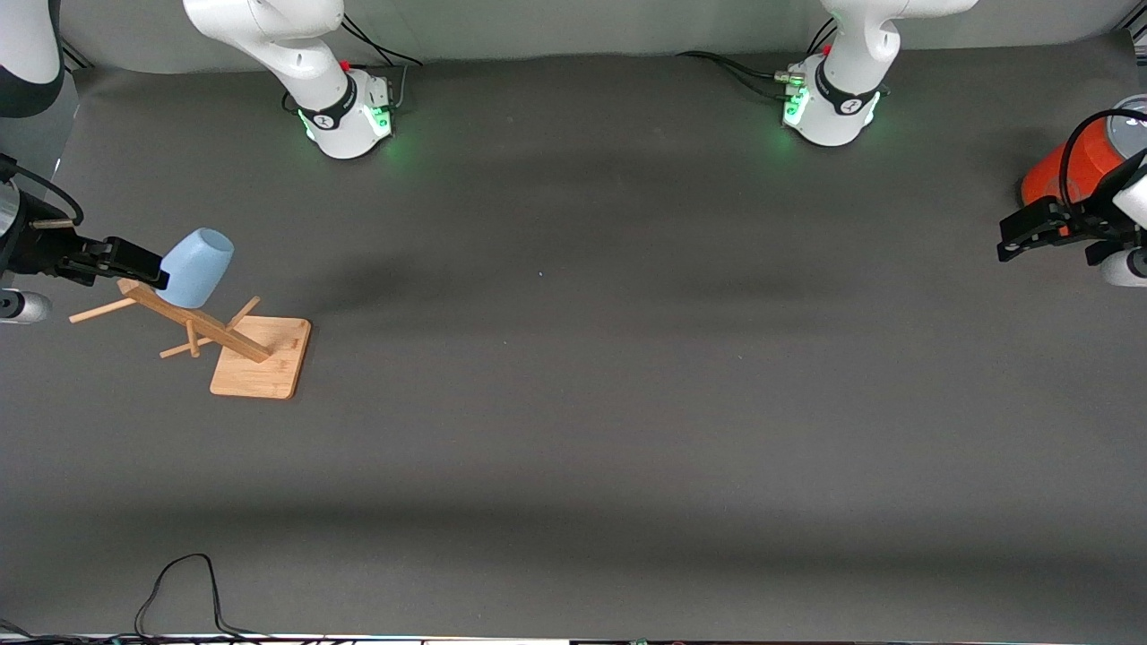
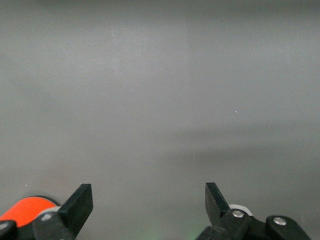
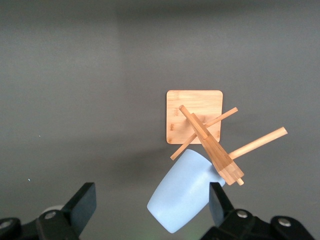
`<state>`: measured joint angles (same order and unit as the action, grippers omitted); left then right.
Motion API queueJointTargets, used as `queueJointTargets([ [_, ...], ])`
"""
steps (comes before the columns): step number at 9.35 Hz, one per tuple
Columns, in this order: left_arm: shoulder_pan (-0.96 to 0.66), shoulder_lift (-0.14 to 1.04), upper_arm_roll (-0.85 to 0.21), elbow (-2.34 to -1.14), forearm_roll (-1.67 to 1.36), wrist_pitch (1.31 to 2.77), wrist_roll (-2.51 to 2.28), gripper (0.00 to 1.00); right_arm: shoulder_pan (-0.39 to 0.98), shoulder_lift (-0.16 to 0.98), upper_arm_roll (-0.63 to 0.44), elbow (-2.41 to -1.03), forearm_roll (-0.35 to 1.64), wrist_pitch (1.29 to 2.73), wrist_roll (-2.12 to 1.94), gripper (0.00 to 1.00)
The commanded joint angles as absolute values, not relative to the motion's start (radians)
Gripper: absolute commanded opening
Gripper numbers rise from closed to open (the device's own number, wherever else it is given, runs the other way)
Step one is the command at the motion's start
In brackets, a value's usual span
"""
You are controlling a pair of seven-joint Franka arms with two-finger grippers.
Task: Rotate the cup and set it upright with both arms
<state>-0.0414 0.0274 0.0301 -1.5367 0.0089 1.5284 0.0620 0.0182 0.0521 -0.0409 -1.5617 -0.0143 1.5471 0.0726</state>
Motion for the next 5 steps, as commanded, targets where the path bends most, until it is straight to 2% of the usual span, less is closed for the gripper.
queueJointTargets([
  [1,-0.035,0.011,0.031,-1.549,0.012,1.52,0.081,1.0,0.02,0.037,-0.046,-1.572,0.006,1.546,0.092,1.0],
  [5,-0.035,0.012,0.031,-1.548,0.011,1.526,0.071,1.0,0.02,0.019,-0.051,-1.592,0.005,1.545,0.091,1.0],
])
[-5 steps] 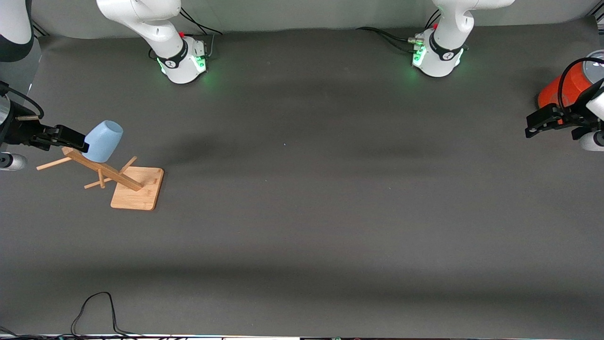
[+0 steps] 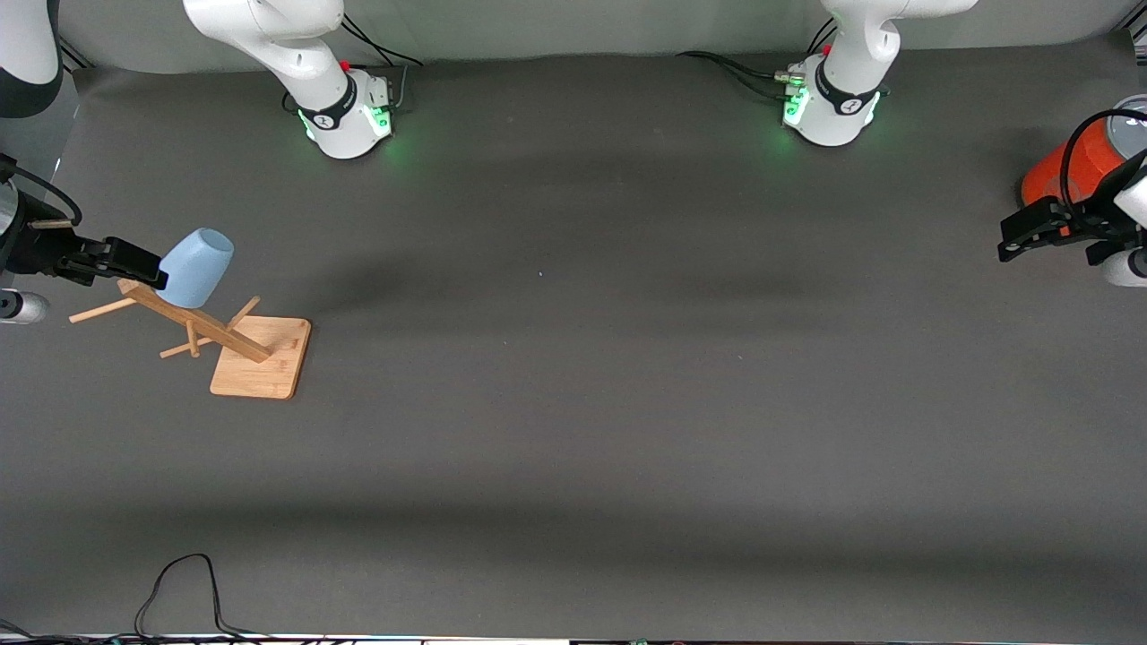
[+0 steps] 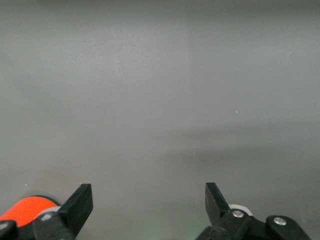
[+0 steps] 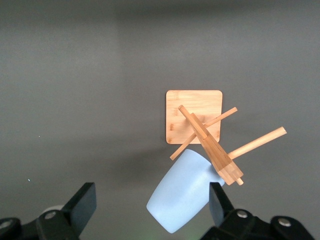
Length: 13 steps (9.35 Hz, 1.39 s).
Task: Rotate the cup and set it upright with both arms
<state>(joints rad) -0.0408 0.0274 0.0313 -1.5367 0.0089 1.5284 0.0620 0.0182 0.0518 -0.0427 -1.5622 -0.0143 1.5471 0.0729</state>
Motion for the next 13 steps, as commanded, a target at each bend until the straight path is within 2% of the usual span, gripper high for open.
queueJointTargets([
  [1,-0.037,0.012,0.031,-1.546,0.011,1.528,0.071,1.0,0.018,-0.013,-0.055,-1.629,0.006,1.545,0.091,1.0],
  [4,-0.037,0.018,0.031,-1.546,0.011,1.532,0.071,1.0,0.02,-0.156,-0.13,-1.784,0.005,1.562,0.089,1.0],
  [6,-0.035,0.025,0.031,-1.546,0.009,1.535,0.074,1.0,0.02,-0.173,-0.152,-1.798,0.006,1.559,0.154,1.0],
  [9,-0.028,0.031,0.031,-1.545,0.002,1.539,0.075,1.0,0.021,-0.192,-0.15,-1.818,0.006,1.554,0.566,1.0],
  [11,-0.023,0.07,0.029,-1.531,-0.003,1.561,0.08,1.0,0.023,-0.219,-0.149,-1.886,0.005,1.607,0.717,1.0],
  [13,-0.028,0.17,0.028,-1.481,0.003,1.632,0.081,1.0,0.023,-0.276,-0.149,-2.047,0.006,1.757,0.77,1.0],
])
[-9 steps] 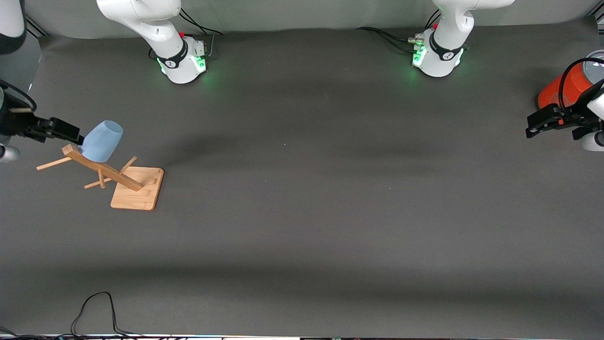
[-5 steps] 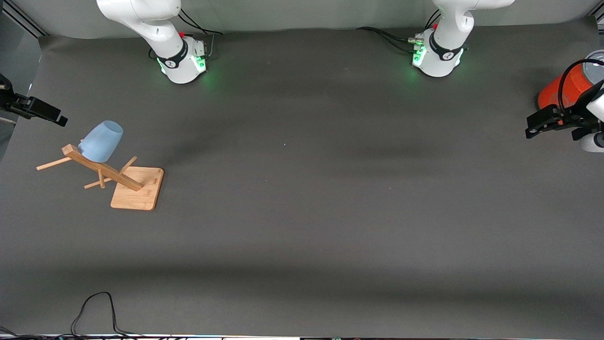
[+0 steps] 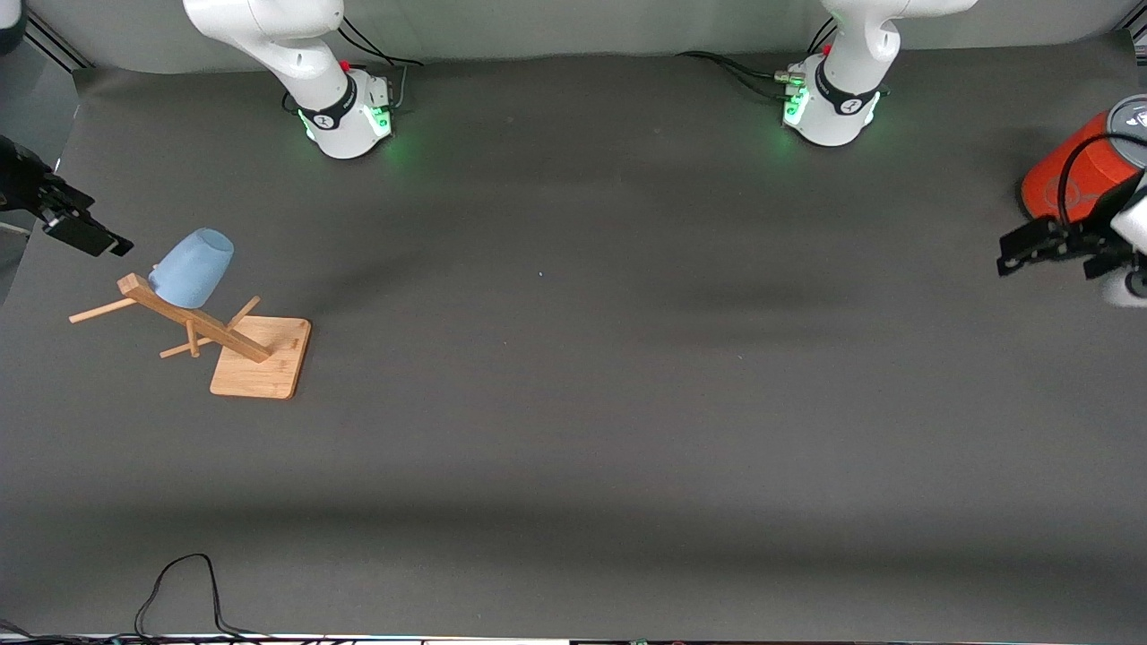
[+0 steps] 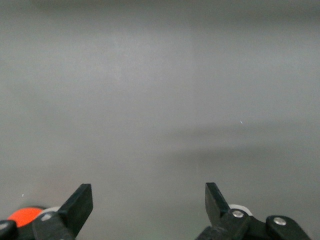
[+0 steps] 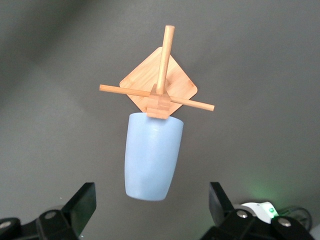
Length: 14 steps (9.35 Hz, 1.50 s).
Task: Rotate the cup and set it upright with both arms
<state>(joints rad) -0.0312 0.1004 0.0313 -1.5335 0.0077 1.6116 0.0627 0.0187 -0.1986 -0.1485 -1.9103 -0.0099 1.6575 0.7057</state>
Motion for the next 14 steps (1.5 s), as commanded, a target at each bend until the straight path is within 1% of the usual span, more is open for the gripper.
queueJointTargets([
  [1,-0.031,0.219,0.025,-1.451,-0.001,1.635,0.081,1.0,0.023,-0.282,-0.147,-2.099,0.006,1.81,0.793,1.0],
  [2,-0.038,0.248,0.022,-1.442,-0.002,1.646,0.081,1.0,0.023,-0.282,-0.147,-2.132,0.006,1.839,0.795,1.0],
  [5,-0.044,0.253,0.018,-1.44,-0.002,1.654,0.081,1.0,0.023,-0.269,-0.149,-2.229,0.006,1.956,0.793,1.0],
  [8,-0.04,0.261,0.018,-1.442,-0.003,1.654,0.081,1.0,0.021,-0.226,-0.149,-2.237,0.006,2.011,0.793,1.0],
  [10,-0.04,0.261,0.018,-1.442,-0.003,1.654,0.081,1.0,0.021,-0.209,-0.149,-2.237,0.006,2.023,0.793,1.0],
  [11,-0.04,0.261,0.018,-1.442,-0.005,1.654,0.083,1.0,0.021,-0.203,-0.149,-2.237,0.008,2.023,0.795,0.96],
  [12,-0.038,0.261,0.018,-1.442,-0.005,1.654,0.083,1.0,0.023,-0.204,-0.149,-2.237,0.018,2.022,0.793,0.64],
  [13,-0.038,0.261,0.018,-1.442,-0.005,1.654,0.083,1.0,0.021,-0.204,-0.149,-2.237,0.018,2.022,0.793,0.53],
  [14,-0.037,0.261,0.018,-1.442,-0.005,1.654,0.083,1.0,0.021,-0.206,-0.149,-2.235,0.018,2.019,0.793,0.52],
])
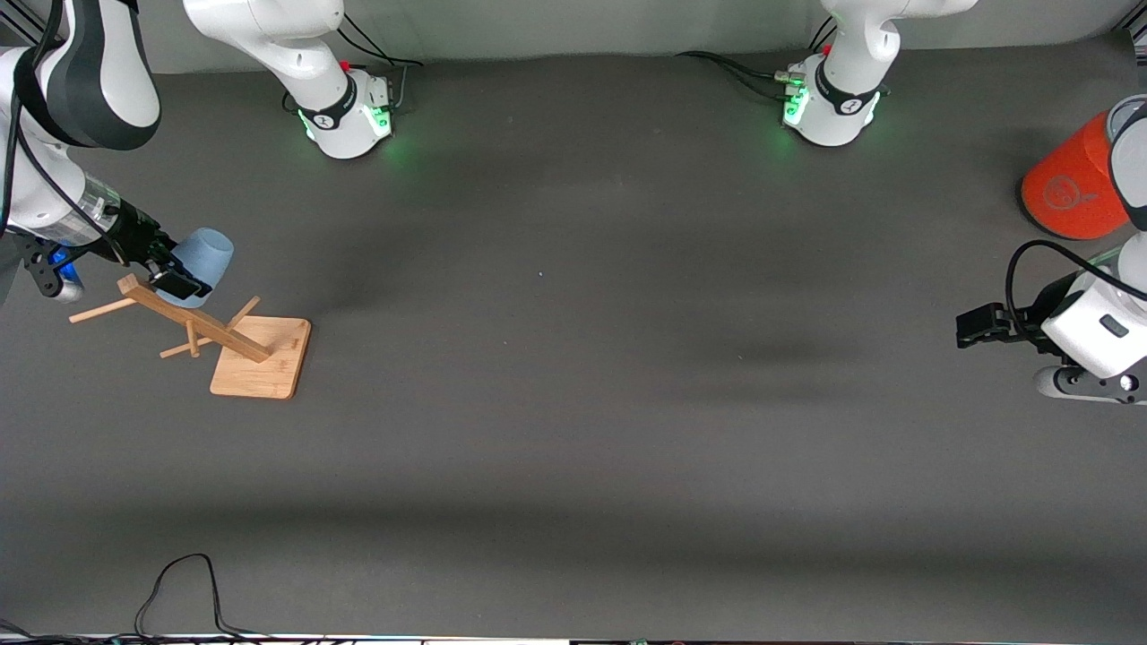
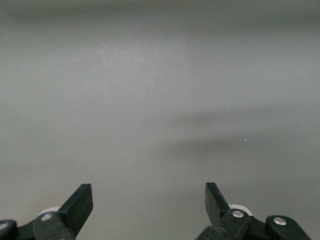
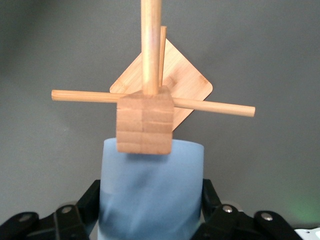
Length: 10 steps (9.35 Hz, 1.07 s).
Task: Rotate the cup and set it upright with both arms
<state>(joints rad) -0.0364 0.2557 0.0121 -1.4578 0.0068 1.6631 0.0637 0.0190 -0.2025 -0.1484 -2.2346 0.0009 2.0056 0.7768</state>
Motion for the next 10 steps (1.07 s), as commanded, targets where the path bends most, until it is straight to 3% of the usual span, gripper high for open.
queueJointTargets([
  [1,-0.037,0.261,0.018,-1.442,-0.005,1.654,0.086,1.0,0.023,-0.207,-0.149,-2.235,0.018,2.017,0.793,0.52],
  [6,-0.037,0.261,0.018,-1.442,-0.005,1.654,0.086,1.0,0.041,-0.299,-0.124,-2.211,0.018,1.876,0.852,0.52],
  [10,-0.035,0.261,0.018,-1.443,-0.005,1.652,0.086,1.0,0.268,-0.356,-0.123,-2.136,0.017,1.734,1.165,0.51],
])
